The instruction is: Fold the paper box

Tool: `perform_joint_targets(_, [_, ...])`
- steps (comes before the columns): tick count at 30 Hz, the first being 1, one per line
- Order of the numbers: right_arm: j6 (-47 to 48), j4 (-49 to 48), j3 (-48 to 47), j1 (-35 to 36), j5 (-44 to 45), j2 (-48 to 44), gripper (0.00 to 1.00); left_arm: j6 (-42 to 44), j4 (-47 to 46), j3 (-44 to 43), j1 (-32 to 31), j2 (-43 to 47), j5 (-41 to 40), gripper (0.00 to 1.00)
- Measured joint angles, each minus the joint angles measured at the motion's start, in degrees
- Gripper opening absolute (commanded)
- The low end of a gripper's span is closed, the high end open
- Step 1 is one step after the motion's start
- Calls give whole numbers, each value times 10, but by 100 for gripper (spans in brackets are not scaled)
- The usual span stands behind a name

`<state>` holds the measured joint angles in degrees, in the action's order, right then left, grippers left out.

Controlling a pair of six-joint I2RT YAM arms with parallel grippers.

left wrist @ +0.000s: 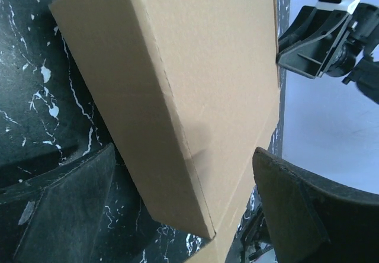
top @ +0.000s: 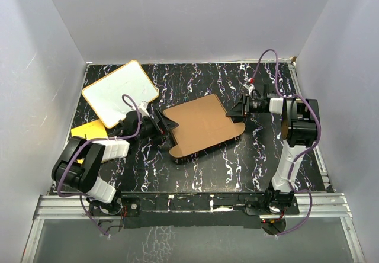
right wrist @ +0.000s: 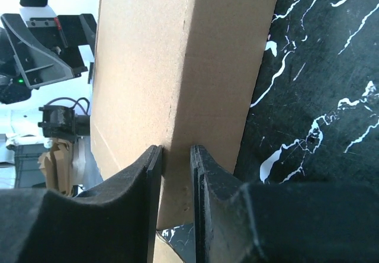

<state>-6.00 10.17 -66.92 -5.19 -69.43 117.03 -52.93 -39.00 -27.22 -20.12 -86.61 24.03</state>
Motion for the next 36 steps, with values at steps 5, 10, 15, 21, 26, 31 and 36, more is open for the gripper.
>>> perform_joint_targets(5, [-18,-12,0,-13,-22,13,20,-22,-23,3,0,-4,0,97])
perform_joint_targets(10, [-31,-19,3,-20,-30,16,20,-45,-50,11,-1,-25,-1,97])
perform_joint_targets(15, [-35,-24,4,-21,-33,18,20,-67,-82,18,-10,-32,-8,97])
perform_joint_targets(21, [-39,-28,4,-22,-37,21,20,-110,-147,19,-32,-67,-26,83])
perform_joint_targets(26, [-40,-28,4,-22,-38,21,22,-149,-183,20,-42,-90,-49,67])
perform_joint_targets(31, [-32,-26,4,-24,-39,22,42,-173,-202,20,-50,-89,-73,54])
perform_joint_targets(36, [13,20,-10,-24,-18,22,56,-186,-195,20,-51,-80,-84,48])
